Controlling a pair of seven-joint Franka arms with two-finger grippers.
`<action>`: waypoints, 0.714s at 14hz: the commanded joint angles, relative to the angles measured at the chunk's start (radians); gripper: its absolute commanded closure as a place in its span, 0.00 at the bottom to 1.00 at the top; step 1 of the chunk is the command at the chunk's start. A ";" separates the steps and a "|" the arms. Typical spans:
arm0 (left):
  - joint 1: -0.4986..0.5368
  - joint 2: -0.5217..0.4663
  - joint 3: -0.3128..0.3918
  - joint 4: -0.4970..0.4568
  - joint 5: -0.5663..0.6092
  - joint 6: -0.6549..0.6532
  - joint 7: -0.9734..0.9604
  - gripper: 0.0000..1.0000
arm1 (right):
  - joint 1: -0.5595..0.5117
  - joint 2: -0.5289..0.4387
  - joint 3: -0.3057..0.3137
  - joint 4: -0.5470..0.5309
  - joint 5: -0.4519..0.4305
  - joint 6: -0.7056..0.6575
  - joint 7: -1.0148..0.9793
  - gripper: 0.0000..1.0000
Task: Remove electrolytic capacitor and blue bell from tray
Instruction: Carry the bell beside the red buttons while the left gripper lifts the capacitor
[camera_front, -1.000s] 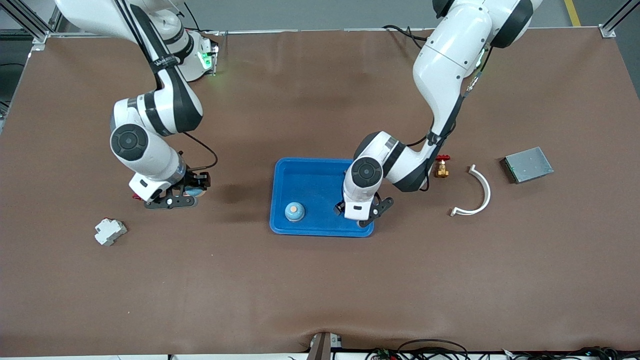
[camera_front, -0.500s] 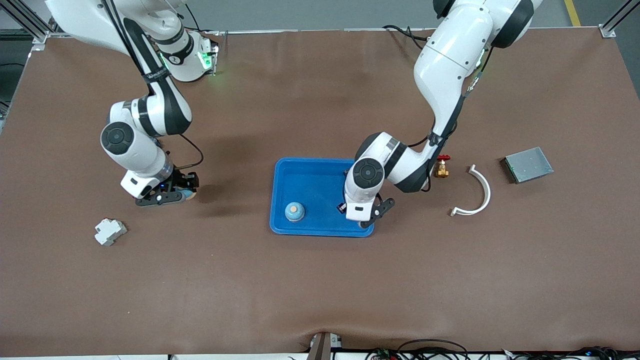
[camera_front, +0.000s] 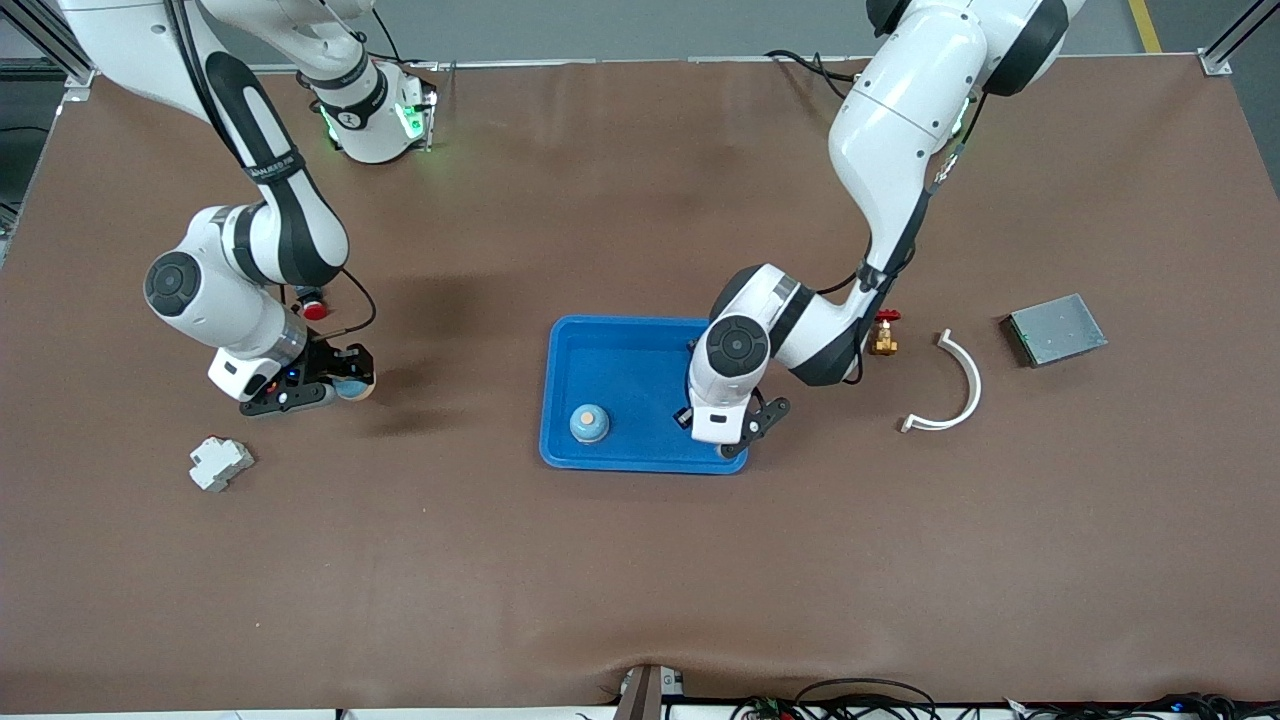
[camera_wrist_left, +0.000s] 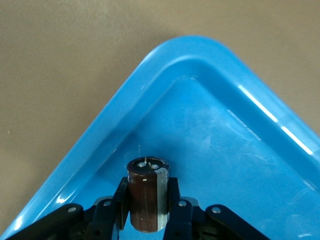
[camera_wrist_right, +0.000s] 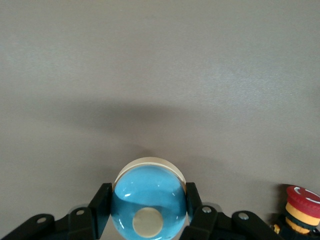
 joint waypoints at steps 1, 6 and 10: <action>0.004 -0.057 0.000 0.001 0.026 -0.048 -0.014 0.99 | -0.011 0.040 0.012 -0.008 0.027 0.072 -0.030 1.00; 0.061 -0.147 0.005 -0.001 0.028 -0.143 0.069 0.99 | -0.005 0.117 0.010 -0.004 0.018 0.164 -0.042 1.00; 0.136 -0.233 0.003 -0.007 0.028 -0.315 0.286 0.99 | 0.000 0.137 0.007 0.005 0.010 0.166 -0.044 1.00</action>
